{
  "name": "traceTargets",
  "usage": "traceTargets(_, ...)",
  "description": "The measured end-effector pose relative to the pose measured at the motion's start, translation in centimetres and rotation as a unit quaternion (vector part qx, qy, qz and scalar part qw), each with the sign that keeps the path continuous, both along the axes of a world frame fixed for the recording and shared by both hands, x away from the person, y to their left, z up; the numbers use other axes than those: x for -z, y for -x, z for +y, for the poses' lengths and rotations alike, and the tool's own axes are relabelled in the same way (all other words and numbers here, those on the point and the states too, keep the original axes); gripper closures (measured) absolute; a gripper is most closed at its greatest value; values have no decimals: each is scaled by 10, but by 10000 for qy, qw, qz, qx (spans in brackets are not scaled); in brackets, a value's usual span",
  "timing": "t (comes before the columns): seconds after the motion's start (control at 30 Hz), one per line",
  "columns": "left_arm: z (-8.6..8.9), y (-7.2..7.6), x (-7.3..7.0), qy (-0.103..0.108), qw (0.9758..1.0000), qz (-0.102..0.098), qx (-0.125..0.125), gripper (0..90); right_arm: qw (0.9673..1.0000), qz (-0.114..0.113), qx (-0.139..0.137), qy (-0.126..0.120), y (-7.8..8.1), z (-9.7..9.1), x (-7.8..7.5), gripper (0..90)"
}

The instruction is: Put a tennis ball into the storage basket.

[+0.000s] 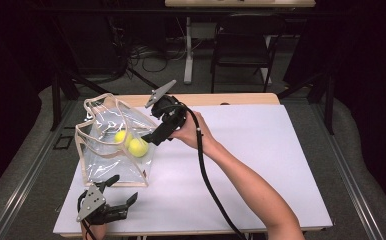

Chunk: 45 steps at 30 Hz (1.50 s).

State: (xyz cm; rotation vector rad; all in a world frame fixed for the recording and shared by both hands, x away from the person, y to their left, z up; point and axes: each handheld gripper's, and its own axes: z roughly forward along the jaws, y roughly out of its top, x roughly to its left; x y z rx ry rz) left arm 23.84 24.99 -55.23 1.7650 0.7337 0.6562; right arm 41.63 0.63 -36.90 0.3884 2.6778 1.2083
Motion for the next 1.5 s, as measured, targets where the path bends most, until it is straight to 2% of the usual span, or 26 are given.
traceTargets(0.4,-1,-1,0,-7,10000,8,2,157,9997,-48,202,114,11,-40,17,0)
traceTargets(0.8,-1,0,1,-16,10000,14,3,157,9992,-78,347,193,25,-73,33,0)
traceTargets(1.5,0,0,0,-36,10000,10,2,157,9981,-9,591,156,40,-113,55,0)
